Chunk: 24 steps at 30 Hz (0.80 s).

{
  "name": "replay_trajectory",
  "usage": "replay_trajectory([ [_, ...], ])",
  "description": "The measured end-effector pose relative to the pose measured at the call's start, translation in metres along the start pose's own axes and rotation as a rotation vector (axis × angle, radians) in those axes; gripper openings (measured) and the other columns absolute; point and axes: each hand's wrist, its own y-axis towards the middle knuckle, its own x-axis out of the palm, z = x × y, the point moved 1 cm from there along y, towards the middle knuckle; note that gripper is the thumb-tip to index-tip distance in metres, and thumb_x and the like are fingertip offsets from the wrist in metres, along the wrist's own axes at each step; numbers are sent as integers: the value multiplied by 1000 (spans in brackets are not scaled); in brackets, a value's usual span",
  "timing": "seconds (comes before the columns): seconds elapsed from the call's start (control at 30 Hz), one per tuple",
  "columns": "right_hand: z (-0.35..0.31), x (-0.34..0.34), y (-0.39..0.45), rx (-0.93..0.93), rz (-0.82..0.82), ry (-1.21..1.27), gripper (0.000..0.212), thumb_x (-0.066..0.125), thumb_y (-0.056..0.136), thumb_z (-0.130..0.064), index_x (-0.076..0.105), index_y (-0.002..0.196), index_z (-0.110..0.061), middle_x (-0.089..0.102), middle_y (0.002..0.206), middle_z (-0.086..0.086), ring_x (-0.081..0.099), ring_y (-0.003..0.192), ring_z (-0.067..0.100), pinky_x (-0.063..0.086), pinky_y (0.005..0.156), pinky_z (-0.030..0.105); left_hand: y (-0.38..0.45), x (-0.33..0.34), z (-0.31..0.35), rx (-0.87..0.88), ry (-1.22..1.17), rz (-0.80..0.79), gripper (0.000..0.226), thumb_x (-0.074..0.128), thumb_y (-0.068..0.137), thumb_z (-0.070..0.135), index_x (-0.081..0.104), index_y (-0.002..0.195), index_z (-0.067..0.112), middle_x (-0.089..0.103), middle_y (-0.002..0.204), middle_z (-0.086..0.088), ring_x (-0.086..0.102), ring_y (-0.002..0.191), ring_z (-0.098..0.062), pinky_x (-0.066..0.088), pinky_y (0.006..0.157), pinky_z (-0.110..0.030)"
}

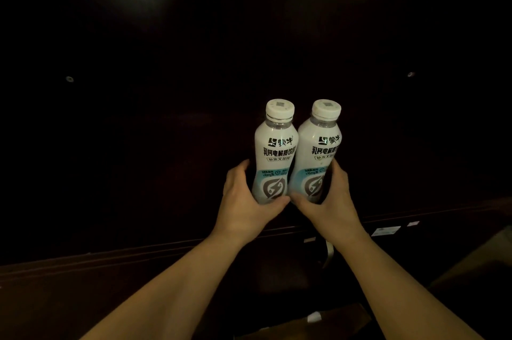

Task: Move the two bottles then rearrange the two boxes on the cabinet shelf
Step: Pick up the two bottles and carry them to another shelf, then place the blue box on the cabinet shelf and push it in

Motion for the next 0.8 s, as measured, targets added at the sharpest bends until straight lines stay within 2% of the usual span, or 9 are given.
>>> replay_trajectory([
  [0.07, 0, 3, -11, 38, 46, -15, 108, 88, 69, -47, 21, 153, -46, 29, 148, -21, 31, 135, -7, 34, 107, 26, -6, -6, 0, -27, 7, -23, 110, 80, 58, 64, 26, 148, 30, 31, 153, 6, 35, 137, -12, 42, 106, -37],
  [0.13, -7, 9, -25, 47, 125, -32, 109, 84, 71, -48, 17, 156, -36, 22, 157, -13, 25, 142, 1, 28, 110, 25, -11, -17, 0, -52, 23, -27, 107, 75, 62, 67, 24, 149, 31, 29, 155, 6, 33, 139, -13, 38, 105, -32],
  [0.3, -44, 31, -54, -52, 337, -53, 89, 81, 75, -38, 33, 148, -24, 34, 142, -13, 36, 136, 8, 35, 103, 22, -25, -65, 7, -47, 95, 21, 79, 62, 77, 64, 38, 143, 29, 41, 142, 12, 40, 131, -7, 41, 104, -29],
  [0.43, -71, 62, -85, -16, 387, -86, 59, 80, 81, -18, 53, 133, -9, 47, 132, 2, 50, 127, 27, 44, 105, 43, -58, -127, 6, -19, 191, 15, 32, 62, 91, 37, 62, 122, 27, 58, 110, 21, 57, 104, 3, 49, 92, -20],
  [0.5, -85, 91, -102, -20, 369, -119, 42, 80, 79, -1, 65, 118, 0, 57, 115, 8, 61, 111, 36, 49, 95, 44, -79, -164, 2, -64, 199, -21, 21, 65, 91, 29, 63, 110, 38, 64, 97, 22, 61, 89, 9, 53, 79, -15],
  [0.57, -101, 127, -123, -12, 305, -142, 29, 79, 74, 13, 72, 100, 3, 68, 94, 15, 69, 86, 38, 51, 81, 28, -101, -203, -5, -122, 209, -41, 25, 65, 91, 25, 59, 94, 48, 68, 84, 17, 63, 75, 9, 52, 63, -14],
  [0.63, -130, 170, -141, -4, 196, -125, 24, 77, 75, 14, 76, 92, -3, 72, 84, 12, 69, 76, 28, 45, 72, 14, -123, -252, -17, -160, 228, -54, 24, 64, 90, 23, 59, 86, 46, 68, 75, 12, 61, 58, 5, 45, 51, -14],
  [0.73, -171, 239, -176, 74, -22, -115, 23, 76, 80, 3, 76, 88, -19, 69, 79, -7, 70, 80, 17, 44, 74, 14, -156, -325, -40, -236, 301, -69, 19, 61, 86, 22, 64, 84, 40, 70, 77, 12, 63, 67, 6, 43, 61, -8],
  [0.8, -190, 295, -204, 88, -79, -80, 31, 80, 73, 6, 74, 76, -25, 67, 70, -13, 67, 66, 6, 45, 70, 8, -180, -384, -63, -293, 376, -15, 14, 59, 83, 23, 67, 86, 34, 72, 81, 14, 65, 81, 3, 36, 75, 0],
])
